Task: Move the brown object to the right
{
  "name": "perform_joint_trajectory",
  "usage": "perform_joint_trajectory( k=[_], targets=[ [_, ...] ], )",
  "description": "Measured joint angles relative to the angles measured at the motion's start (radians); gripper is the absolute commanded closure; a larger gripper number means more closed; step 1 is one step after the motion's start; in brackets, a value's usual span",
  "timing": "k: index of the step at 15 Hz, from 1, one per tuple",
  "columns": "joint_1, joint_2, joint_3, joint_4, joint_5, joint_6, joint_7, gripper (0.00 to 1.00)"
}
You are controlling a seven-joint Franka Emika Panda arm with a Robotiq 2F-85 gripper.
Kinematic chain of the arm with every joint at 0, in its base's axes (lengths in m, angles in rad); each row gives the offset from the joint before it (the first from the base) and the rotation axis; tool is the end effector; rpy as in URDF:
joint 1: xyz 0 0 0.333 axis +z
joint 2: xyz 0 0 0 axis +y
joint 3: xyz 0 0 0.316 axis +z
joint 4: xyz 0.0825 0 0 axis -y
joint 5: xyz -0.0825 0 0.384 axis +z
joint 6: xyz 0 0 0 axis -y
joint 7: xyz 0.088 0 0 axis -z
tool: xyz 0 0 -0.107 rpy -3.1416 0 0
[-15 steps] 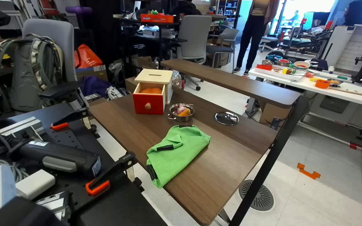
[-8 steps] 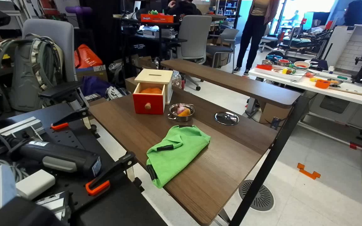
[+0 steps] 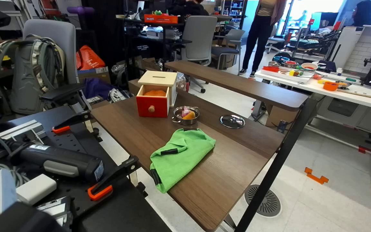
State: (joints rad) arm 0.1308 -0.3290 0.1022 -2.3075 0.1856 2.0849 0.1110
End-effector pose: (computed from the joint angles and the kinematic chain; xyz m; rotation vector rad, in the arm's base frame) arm 0.4456 0.1178 0.4848 -2.9895 -0.0529 -0.1226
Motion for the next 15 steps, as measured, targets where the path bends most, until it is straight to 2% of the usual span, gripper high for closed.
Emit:
perform_joint_trajectory(
  k=[4,15],
  targets=[
    [-0.002,0.080,0.000,0.041,-0.001,0.057,0.021,0.00],
    [-0.059,0.273,-0.019,0.141,-0.046,0.078,0.078,0.00]
  ],
)
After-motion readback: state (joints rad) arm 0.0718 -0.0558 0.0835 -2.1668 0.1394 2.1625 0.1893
